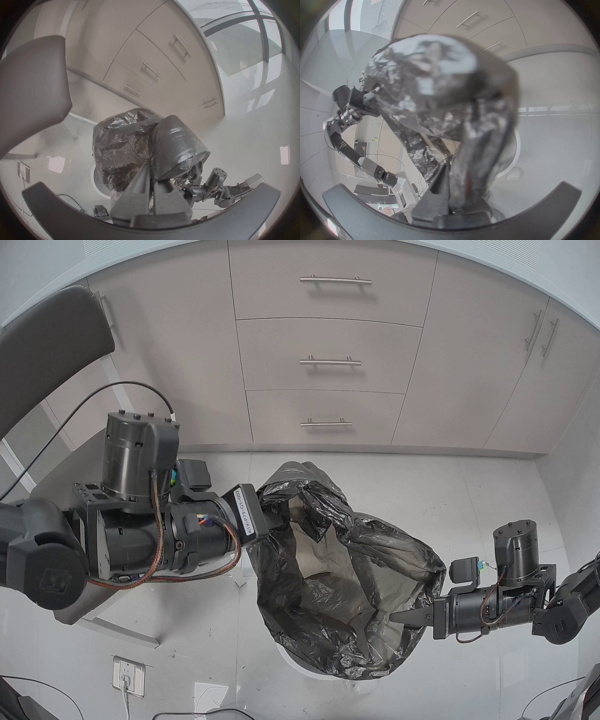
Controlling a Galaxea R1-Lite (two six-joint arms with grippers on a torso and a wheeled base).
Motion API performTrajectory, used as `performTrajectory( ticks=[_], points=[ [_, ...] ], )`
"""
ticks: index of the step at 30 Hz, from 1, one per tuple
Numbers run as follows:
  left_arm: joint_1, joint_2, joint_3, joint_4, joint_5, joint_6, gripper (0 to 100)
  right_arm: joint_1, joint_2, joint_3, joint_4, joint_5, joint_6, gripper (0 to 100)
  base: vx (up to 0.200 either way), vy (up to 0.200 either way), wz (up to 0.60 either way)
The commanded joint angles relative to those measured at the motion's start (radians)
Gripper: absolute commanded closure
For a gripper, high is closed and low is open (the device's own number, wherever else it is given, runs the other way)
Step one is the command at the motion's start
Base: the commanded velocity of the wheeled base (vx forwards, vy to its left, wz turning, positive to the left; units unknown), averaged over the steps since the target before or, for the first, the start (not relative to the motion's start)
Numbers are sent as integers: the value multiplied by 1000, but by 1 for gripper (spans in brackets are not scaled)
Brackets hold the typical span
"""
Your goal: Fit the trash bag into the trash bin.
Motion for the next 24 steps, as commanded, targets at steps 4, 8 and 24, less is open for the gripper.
performTrajectory(
  ticks=[4,8,24],
  points=[
    [-38,-24,49,-46,-70,-86,100,71,-185,42,66,2,50,100,0,0,0],
    [-89,-89,47,-40,-71,-125,100,103,-251,33,106,2,85,100,0,0,0],
    [-141,-175,75,26,-154,-210,100,155,-389,53,299,2,122,100,0,0,0]
  ],
)
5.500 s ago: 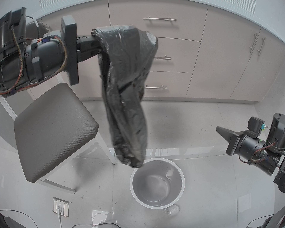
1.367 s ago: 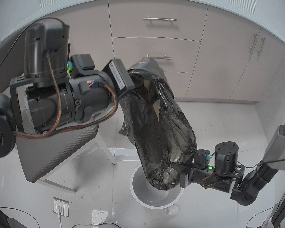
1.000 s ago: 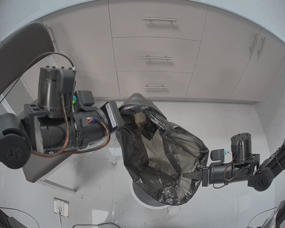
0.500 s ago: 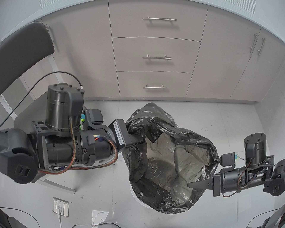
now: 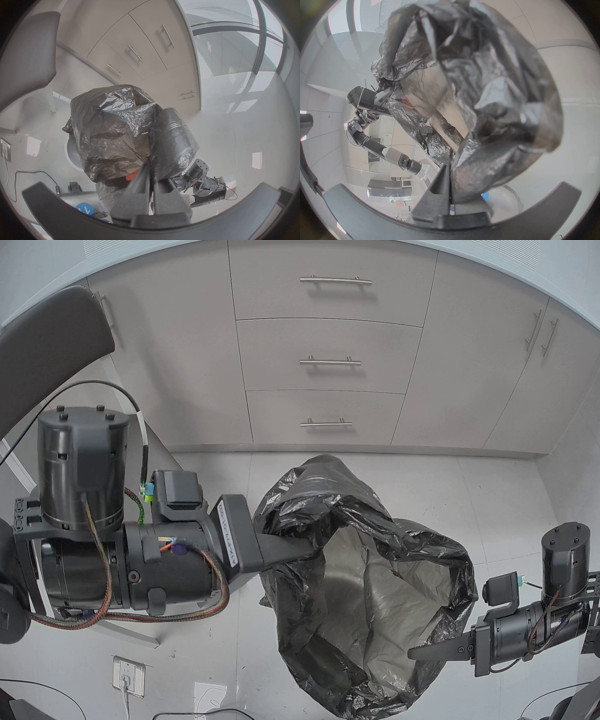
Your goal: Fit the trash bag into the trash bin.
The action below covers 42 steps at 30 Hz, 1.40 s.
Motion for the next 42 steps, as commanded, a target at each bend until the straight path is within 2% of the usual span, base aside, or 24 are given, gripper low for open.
performTrajectory(
  ticks=[1,5,11,17,28,31,36,37,40,42],
  points=[
    [0,-3,10,0,-40,-31,100,2,-56,28,31,0,1,100,0,0,0],
    [8,10,10,0,-100,-50,100,-3,-117,54,92,0,0,100,0,0,0],
    [3,32,8,-3,-112,-50,100,-9,-243,94,126,0,1,100,0,0,0],
    [3,64,10,-5,-161,-50,100,-9,-318,91,224,0,6,100,0,0,0],
    [-9,96,7,-11,-161,-48,100,-12,-264,102,221,-3,4,100,0,0,0],
    [-9,89,7,-11,-163,-50,100,-43,-200,96,218,-6,-14,100,0,0,0],
    [-9,89,4,-13,-161,-53,100,-43,-174,96,217,-14,-62,100,0,0,0],
    [-9,87,2,-16,-160,-54,100,-39,-163,94,217,-18,-69,0,0,0,0],
    [-9,79,-7,-19,-152,-62,100,-23,-114,74,212,-49,-75,0,0,0,0],
    [-9,72,-31,-28,-126,-89,100,37,-57,39,195,-96,-71,0,0,0,0]
  ],
)
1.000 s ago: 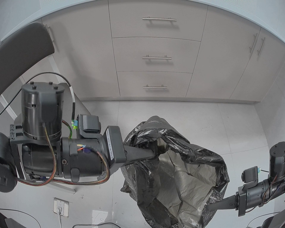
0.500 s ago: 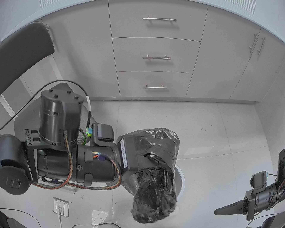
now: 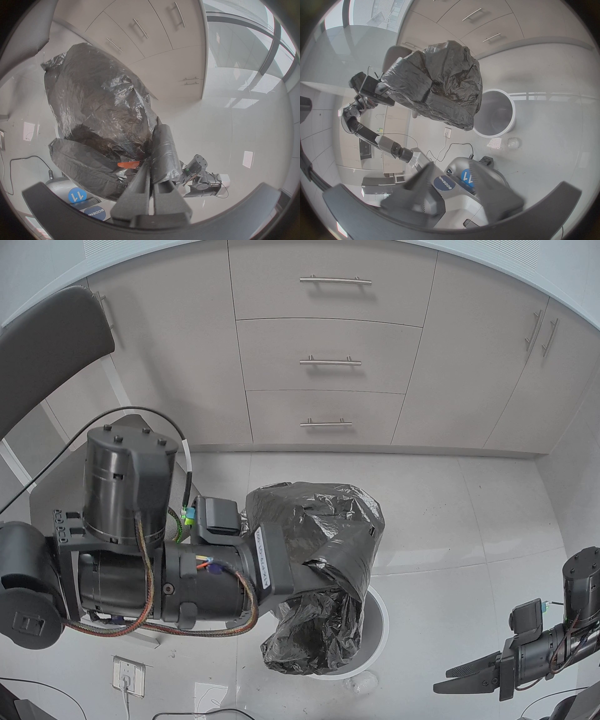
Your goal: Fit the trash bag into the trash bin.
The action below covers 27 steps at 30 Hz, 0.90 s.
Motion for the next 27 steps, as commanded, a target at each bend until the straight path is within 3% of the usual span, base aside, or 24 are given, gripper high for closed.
performTrajectory(
  ticks=[1,2,3,4,5,6,7,9,12,18,20,22,27],
  points=[
    [0,-14,-32,-12,30,-32,100,72,118,-50,-20,-60,2,0,0,0,0],
    [0,-19,-43,-34,65,-48,100,107,174,-76,-51,-133,2,0,0,0,0],
    [0,-19,-43,-34,65,-48,100,107,174,-76,-51,-133,2,0,0,0,0],
    [0,-19,-52,-70,96,-49,100,156,242,-112,-106,-238,2,0,0,0,0],
    [3,-19,-60,-87,102,-49,100,187,282,-129,-136,-288,1,0,0,0,0],
    [3,-19,-60,-87,102,-49,100,187,282,-129,-136,-288,1,0,0,0,0],
    [6,-22,-77,-95,102,-51,100,233,352,-157,-186,-365,-1,0,0,0,0],
    [6,-28,-98,-90,105,-51,100,270,415,-188,-212,-420,-1,0,0,0,0],
    [6,-32,-103,-95,108,-51,100,299,475,-220,-215,-460,-1,0,0,0,0],
    [15,-46,-101,-100,128,-49,100,328,635,-307,-218,-609,-1,0,0,0,0],
    [15,-46,-101,-100,128,-49,100,328,641,-313,-218,-618,-1,0,0,0,0],
    [15,-51,-101,-100,128,-49,100,319,713,-375,-218,-710,1,0,0,0,0],
    [15,-55,-100,-101,130,-49,100,310,714,-396,-219,-750,5,0,0,0,0]
  ],
)
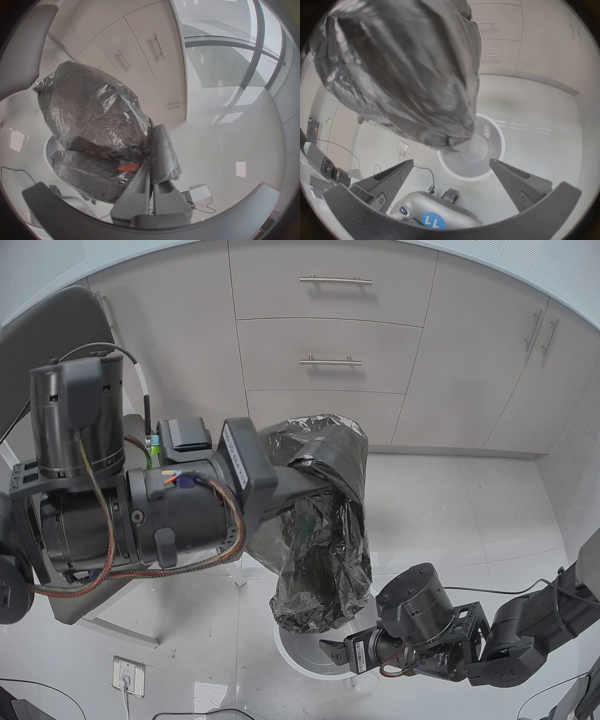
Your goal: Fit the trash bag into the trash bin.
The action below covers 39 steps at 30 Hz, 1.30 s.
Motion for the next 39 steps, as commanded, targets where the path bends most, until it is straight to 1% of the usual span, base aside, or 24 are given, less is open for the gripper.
performTrajectory(
  ticks=[1,2,4,5,7,10,11,12,18,21,27,29,32,35,39],
  points=[
    [1,-10,0,0,2,0,100,-6,64,-30,-2,-18,2,0,0,0,0],
    [1,-10,2,-2,0,-2,100,-9,69,-40,-2,-47,2,0,0,0,0],
    [1,-10,2,-2,0,-2,100,-9,72,-42,-2,-55,2,0,0,0,0],
    [1,-10,2,-2,0,-2,100,-15,92,-50,-5,-95,-3,0,0,0,0],
    [1,-10,2,-2,0,-2,100,-15,102,-50,-38,-101,-4,0,0,0,0],
    [1,-10,3,-2,2,-2,100,-15,131,-43,-141,-118,-6,0,0,0,0],
    [1,-10,3,-2,2,-2,100,-15,135,-43,-152,-119,-6,0,0,0,0],
    [1,-11,3,-2,2,-2,100,-16,153,-40,-206,-145,-9,0,0,0,0],
    [1,-10,6,-2,0,-2,100,-18,178,-31,-275,-196,-41,0,0,0,0],
    [1,-11,6,-2,0,-2,100,-33,188,-36,-307,-233,-47,0,0,0,0],
    [1,-11,6,-2,0,-2,100,-43,210,-19,-411,-243,-64,0,0,0,0],
    [1,-11,6,-2,0,-2,100,-44,214,-5,-477,-254,-102,0,0,0,0],
    [1,-11,6,-2,0,-2,100,-46,208,13,-534,-256,-139,0,0,0,0],
    [1,-11,6,-2,0,-2,100,-46,194,30,-554,-259,-157,0,0,0,0],
    [1,-10,6,-2,0,-2,100,-47,182,47,-555,-283,-159,0,0,0,0]
  ],
)
